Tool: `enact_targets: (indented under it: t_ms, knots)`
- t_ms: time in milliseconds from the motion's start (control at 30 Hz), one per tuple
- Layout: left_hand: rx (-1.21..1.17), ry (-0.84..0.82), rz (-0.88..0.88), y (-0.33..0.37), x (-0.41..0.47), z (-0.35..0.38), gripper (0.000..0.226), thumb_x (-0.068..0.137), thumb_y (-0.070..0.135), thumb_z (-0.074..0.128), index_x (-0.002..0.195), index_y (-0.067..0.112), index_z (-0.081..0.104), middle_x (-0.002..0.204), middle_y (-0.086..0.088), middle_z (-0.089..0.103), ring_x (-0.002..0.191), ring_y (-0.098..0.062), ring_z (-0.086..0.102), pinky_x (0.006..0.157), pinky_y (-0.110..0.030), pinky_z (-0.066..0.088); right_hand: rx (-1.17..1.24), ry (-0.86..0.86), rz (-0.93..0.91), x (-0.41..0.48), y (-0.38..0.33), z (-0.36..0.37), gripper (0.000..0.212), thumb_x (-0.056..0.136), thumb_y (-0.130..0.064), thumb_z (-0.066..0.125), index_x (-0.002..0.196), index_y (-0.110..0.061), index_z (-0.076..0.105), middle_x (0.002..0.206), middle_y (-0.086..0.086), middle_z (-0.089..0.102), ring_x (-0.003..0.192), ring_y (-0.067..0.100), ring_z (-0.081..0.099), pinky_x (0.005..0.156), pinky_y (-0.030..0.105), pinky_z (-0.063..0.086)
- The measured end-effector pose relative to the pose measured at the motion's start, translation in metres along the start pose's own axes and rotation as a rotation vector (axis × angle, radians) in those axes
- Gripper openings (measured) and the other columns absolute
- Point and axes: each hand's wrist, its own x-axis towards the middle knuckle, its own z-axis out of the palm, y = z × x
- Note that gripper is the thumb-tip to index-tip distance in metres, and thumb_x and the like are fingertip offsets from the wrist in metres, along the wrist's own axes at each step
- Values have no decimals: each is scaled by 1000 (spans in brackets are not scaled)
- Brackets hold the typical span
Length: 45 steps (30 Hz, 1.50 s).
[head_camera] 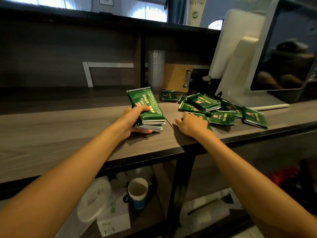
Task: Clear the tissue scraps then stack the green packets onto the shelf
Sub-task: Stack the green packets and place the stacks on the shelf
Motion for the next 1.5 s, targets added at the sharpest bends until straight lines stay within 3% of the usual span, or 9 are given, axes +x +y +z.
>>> enact_targets:
  t_ms: [133,267,500,667,833,1033,1167,1367,1500]
  knots:
    - [-44,71,21,-1,2,-7,28,87,21,61,110,6,58,86,-11,67,69,-21,66,39,-25,51,228,-30,-268,0,-20,-1,39,99,-16,33,136,-7,42,140,19,45,127,37,42,103,42,37]
    - [-74,192,63,4,7,-23,12,86,19,61,89,8,59,79,-10,66,65,-22,65,38,-26,52,455,-89,-431,0,-43,-3,58,89,11,38,143,-10,35,149,11,35,138,27,31,108,33,30]
    - [-99,352,170,11,24,-53,35,83,20,65,110,-1,55,91,-13,67,68,-23,67,40,-28,53,372,-53,-296,19,-62,-3,76,87,-33,64,146,-12,23,145,12,40,130,28,41,101,35,38]
    - [-137,408,169,7,34,-70,44,81,21,66,117,-2,54,97,-15,66,67,-24,66,39,-28,52,447,3,-338,26,-75,2,72,81,-26,72,139,-11,33,134,16,50,118,30,51,96,41,45]
    - [-179,448,141,8,33,-76,46,81,22,67,119,1,52,102,-16,66,67,-24,67,37,-26,50,528,17,-325,37,-97,0,68,79,-20,75,135,-10,38,137,9,46,117,21,48,79,24,38]
    - [-152,490,137,9,38,-84,51,78,24,68,121,5,48,109,-16,62,76,-27,67,39,-26,50,983,120,-161,52,-107,7,16,88,-1,57,99,-9,51,95,3,53,84,16,51,60,22,41]
    - [-84,472,137,8,39,-78,50,78,25,68,119,6,46,111,-16,60,81,-29,66,40,-27,51,1379,51,-184,51,-97,-1,29,79,16,53,71,-12,55,74,2,54,76,16,55,62,18,44]
    - [-31,333,117,9,27,-68,39,85,26,64,113,10,44,103,-11,62,80,-24,66,42,-29,54,1467,-68,-305,38,-103,1,39,77,11,64,108,-12,57,112,9,61,105,23,60,96,34,48]
    - [4,303,131,8,21,-63,56,86,43,60,124,7,41,104,-11,64,64,-18,68,41,-28,51,1432,-67,-344,27,-104,2,56,79,6,68,126,-10,42,100,6,62,87,16,63,89,35,52]
